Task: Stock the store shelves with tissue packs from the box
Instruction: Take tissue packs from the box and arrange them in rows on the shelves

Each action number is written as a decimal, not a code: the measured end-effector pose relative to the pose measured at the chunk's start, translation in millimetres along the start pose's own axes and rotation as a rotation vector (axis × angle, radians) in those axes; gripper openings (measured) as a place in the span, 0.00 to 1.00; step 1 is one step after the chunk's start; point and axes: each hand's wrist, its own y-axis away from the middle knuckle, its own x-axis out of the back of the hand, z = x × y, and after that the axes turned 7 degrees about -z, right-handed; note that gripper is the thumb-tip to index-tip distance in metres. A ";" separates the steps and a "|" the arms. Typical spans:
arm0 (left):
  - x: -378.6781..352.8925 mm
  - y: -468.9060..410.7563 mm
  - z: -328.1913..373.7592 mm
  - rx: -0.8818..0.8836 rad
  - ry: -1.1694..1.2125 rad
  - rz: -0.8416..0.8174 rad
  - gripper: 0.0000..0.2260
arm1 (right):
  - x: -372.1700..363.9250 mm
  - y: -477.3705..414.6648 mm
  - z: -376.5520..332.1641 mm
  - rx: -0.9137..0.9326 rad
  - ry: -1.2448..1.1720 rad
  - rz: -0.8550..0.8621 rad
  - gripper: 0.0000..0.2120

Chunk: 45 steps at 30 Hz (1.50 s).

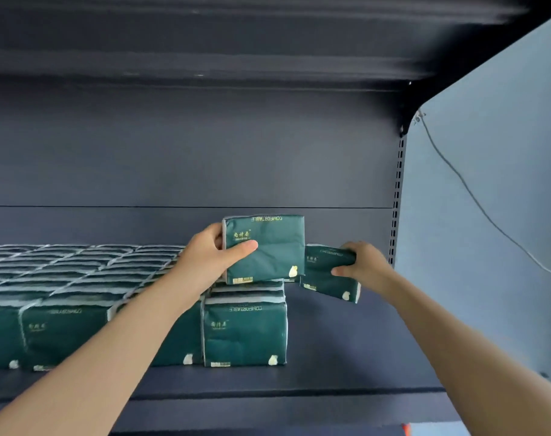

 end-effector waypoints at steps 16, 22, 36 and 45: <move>-6.7 -60.1 -30.5 0.049 -0.129 0.129 0.10 | -69.9 -105.1 41.9 0.178 0.363 0.136 0.25; -10.3 -59.8 -25.4 0.031 -0.137 0.109 0.11 | -72.0 -101.6 40.5 0.171 0.490 0.096 0.25; -0.2 4.2 6.3 -0.039 -0.009 0.142 0.08 | -36.6 -30.2 -34.7 0.083 0.017 0.075 0.20; -28.5 46.3 13.1 -0.074 0.130 0.080 0.09 | -18.9 90.8 -80.2 0.267 -0.867 0.008 0.14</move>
